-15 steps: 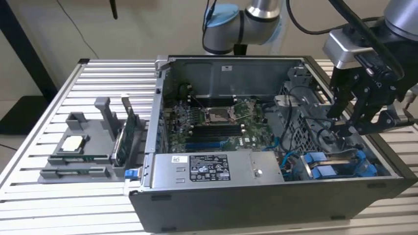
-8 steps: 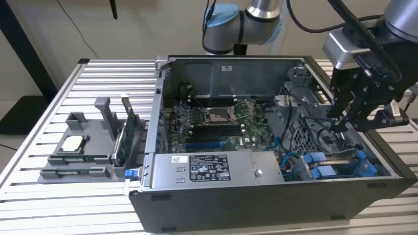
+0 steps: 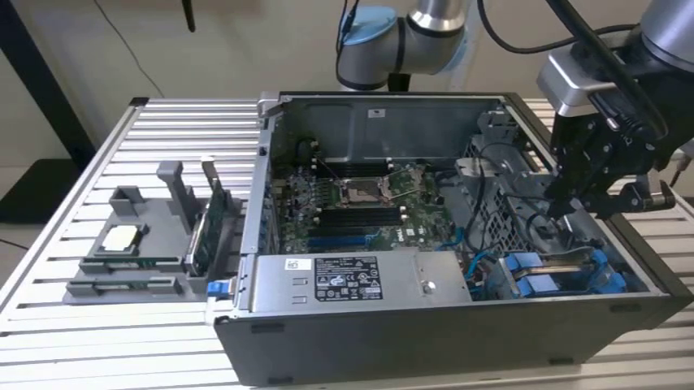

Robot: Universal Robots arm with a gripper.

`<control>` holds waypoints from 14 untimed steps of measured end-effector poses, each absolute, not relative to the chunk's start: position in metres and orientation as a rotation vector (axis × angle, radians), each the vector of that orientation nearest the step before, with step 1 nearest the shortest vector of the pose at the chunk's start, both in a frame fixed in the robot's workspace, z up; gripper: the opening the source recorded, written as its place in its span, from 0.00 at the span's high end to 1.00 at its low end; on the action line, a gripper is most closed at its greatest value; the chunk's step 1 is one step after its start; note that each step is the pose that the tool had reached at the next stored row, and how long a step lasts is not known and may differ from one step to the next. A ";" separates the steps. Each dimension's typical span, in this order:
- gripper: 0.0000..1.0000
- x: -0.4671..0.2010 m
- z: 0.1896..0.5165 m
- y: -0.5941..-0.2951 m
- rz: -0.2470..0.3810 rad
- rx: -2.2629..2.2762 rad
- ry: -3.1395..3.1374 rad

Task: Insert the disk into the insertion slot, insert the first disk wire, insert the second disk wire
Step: 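Insert the first disk wire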

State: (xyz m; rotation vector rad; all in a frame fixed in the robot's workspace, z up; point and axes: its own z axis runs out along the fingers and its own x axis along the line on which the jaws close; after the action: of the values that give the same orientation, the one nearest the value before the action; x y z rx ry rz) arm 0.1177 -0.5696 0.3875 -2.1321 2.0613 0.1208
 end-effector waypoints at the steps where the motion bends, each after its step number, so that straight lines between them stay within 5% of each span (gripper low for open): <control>1: 0.72 0.118 0.387 -0.570 0.121 -2.132 2.061; 14: 0.72 0.119 0.386 -0.573 0.121 -2.132 2.061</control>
State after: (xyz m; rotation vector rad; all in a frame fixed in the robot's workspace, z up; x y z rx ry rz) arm 0.1189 -0.5729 0.3858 -2.1322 2.0613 0.1207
